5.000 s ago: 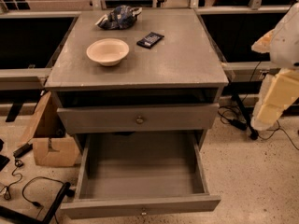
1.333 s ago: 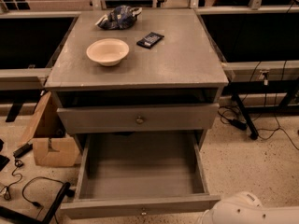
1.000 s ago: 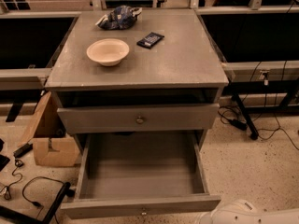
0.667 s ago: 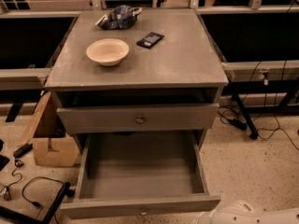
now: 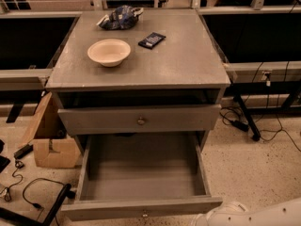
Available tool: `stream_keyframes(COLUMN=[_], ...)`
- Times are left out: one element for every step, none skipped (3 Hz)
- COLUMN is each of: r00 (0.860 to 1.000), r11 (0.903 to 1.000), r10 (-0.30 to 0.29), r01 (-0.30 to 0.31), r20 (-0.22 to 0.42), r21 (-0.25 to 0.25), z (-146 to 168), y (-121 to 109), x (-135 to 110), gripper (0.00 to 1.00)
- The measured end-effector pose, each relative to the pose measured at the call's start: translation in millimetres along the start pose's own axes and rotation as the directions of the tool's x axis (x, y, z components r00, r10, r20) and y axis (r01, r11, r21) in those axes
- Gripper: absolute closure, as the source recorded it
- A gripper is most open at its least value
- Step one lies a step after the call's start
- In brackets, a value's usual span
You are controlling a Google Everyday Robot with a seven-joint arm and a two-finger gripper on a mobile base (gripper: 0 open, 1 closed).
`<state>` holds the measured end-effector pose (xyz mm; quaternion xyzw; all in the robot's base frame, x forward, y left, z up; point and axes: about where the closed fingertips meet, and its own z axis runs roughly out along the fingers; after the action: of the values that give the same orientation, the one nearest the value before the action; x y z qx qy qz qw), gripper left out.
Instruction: Close middle drawer
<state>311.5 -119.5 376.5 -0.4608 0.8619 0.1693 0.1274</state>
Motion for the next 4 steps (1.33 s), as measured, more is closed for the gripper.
stream_keyframes(r00=[0.998,0.987,0.975,0.970], r11=[0.9983,0.9883,0.9764,0.9723], r10=[-0.057,-0.146,-0.205,-0.221], r01=[0.057,0.142,0.197,0.211], r20=[0.018,0.063,0.086,0.097], r21=[0.007,0.054,0.087,0.100], z=[33,55,70,80], y=[-19,-50,-67,-71], x=[7,-1,-13,-21], gripper=[1.00,1.00,1.00,1.00])
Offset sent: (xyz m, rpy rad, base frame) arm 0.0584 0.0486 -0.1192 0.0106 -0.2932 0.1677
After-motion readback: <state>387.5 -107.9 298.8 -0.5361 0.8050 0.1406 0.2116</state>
